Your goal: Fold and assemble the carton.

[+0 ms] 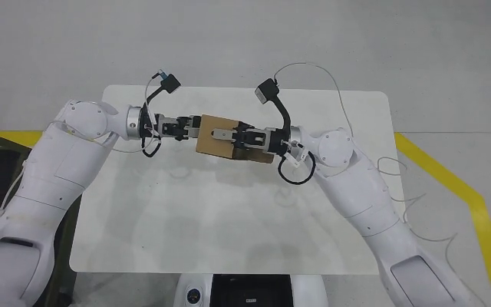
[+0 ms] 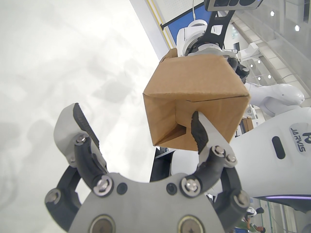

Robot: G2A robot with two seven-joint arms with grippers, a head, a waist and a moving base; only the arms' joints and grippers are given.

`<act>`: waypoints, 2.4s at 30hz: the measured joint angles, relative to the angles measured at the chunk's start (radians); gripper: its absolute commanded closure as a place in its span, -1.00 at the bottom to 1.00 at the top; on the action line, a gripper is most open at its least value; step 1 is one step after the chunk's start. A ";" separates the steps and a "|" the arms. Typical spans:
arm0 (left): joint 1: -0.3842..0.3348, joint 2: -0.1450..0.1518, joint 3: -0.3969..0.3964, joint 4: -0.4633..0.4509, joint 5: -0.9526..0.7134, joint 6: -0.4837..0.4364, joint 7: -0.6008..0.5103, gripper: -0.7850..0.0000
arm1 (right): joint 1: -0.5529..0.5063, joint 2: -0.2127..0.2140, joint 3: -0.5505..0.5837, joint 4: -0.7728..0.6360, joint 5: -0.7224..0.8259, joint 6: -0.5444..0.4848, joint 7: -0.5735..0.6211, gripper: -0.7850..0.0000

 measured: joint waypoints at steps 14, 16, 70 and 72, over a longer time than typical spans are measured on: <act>-0.006 -0.006 0.013 0.018 -0.006 0.001 -0.001 -1.00 | -0.026 0.007 0.025 -0.005 0.026 -0.002 0.042 1.00; -0.006 -0.005 0.013 0.021 -0.009 0.003 -0.003 -1.00 | -0.029 0.007 0.026 -0.003 0.041 -0.005 0.057 1.00; 0.222 0.147 -0.190 -0.212 1.052 -0.438 0.725 -1.00 | 0.098 -0.059 -0.145 0.368 -0.040 -0.013 0.051 0.49; 0.247 0.158 -0.185 -0.243 1.152 -0.438 0.806 -1.00 | 0.108 -0.068 -0.155 0.392 -0.027 -0.014 0.048 0.40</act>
